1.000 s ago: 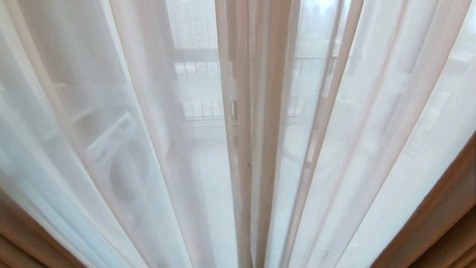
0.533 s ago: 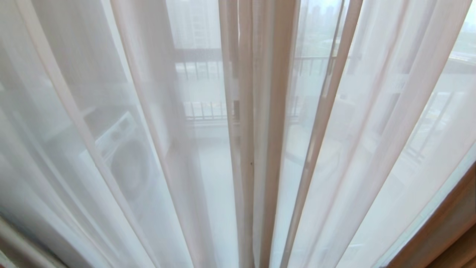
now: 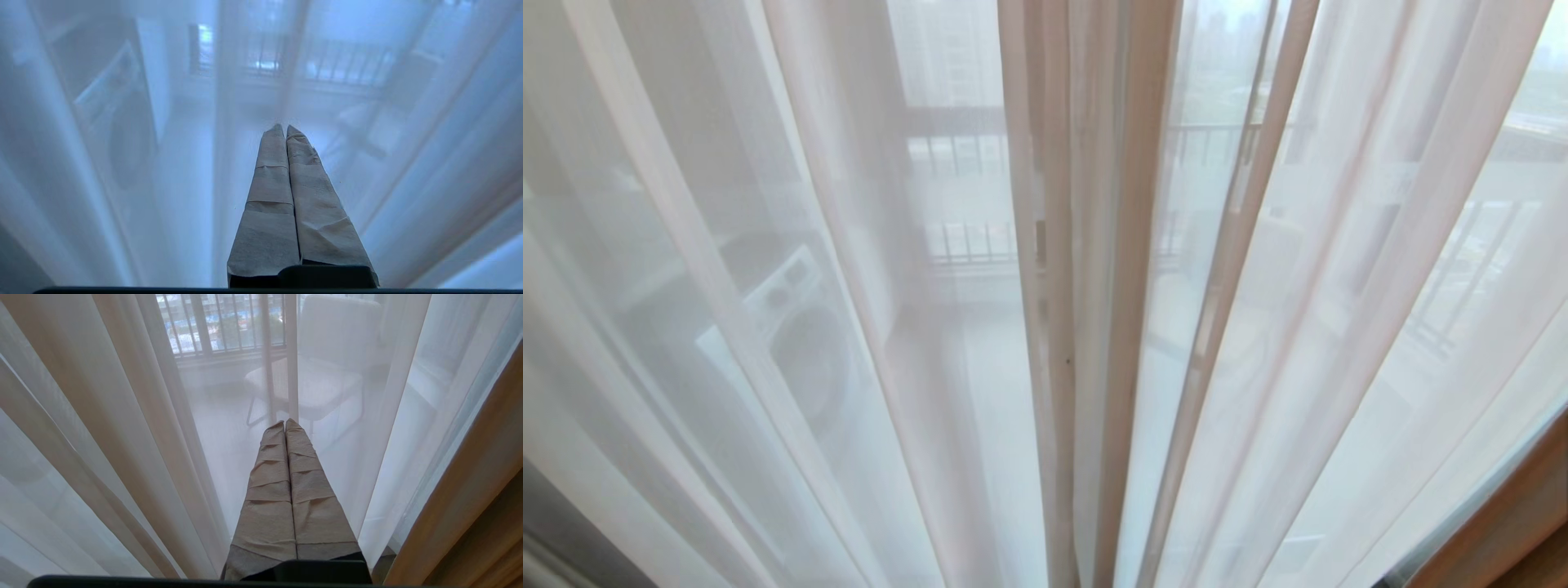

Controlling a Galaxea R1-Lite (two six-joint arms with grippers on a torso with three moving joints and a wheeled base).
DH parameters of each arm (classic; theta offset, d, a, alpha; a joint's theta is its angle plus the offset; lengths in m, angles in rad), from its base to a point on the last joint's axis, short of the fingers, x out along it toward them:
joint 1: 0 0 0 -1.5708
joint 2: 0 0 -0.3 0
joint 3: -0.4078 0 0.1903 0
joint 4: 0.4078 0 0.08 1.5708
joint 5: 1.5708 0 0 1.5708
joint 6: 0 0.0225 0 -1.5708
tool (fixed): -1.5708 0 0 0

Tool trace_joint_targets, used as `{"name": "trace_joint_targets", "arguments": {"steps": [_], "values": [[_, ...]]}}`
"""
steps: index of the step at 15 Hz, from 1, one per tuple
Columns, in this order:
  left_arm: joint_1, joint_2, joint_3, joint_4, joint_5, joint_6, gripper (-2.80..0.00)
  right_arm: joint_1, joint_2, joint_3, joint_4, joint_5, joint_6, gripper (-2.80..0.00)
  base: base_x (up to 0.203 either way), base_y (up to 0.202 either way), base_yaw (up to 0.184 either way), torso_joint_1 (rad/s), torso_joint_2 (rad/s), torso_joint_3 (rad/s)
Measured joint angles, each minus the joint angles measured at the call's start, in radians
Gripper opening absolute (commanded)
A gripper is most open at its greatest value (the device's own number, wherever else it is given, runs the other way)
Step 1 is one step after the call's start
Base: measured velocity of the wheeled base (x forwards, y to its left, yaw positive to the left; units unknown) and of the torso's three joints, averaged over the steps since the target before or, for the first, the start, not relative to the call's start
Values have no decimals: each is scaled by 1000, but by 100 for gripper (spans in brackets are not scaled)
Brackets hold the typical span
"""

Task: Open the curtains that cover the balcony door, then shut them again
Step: Pull the outer curtains open on both sides

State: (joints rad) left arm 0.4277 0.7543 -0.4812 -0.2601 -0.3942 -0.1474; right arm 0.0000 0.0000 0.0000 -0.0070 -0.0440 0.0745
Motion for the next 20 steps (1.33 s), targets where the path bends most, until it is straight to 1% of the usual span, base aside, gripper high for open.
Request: {"name": "trace_joint_targets", "arguments": {"steps": [2, 3, 4, 5, 6, 8, 12, 15, 20], "values": [[-200, -49, 46, 95, 137, 48, -280, 0, 0, 0, 0, 0, 0, -280, 0, 0, 0, 0, 0, 0], [-266, -92, 82, 141, 207, 63, -280, 0, 0, 0, 0, -1, 0, -280, 0, 0, 0, 0, 0, 0], [-305, -141, 124, 174, 259, 71, -280, 0, 0, 0, 0, 0, 0, -280, 0, 0, 0, 0, 0, 0], [-332, -195, 174, 194, 295, 78, -280, 0, 0, 0, 0, 0, 0, -280, 0, 0, 0, 0, 0, 0], [-350, -249, 225, 205, 316, 85, -280, 0, 0, 0, 0, 0, 0, -280, 0, 0, 0, 0, 0, 0], [-383, -347, 317, 213, 337, 109, -280, 0, 0, 0, 0, 0, 0, -280, 0, 0, 0, 0, 0, 0], [-419, -514, 453, 211, 369, 136, -280, 0, 0, 0, 0, 0, 0, -280, 0, 0, 0, 0, 0, 0], [-426, -617, 477, 254, 389, 136, -280, 0, 0, 0, 0, 0, 0, -280, 0, 0, 0, 0, 0, 0], [-428, -732, 481, 258, 388, 136, -280, 0, 0, 0, 0, 0, 1, -280, 0, 0, 0, 0, 0, 0]]}}
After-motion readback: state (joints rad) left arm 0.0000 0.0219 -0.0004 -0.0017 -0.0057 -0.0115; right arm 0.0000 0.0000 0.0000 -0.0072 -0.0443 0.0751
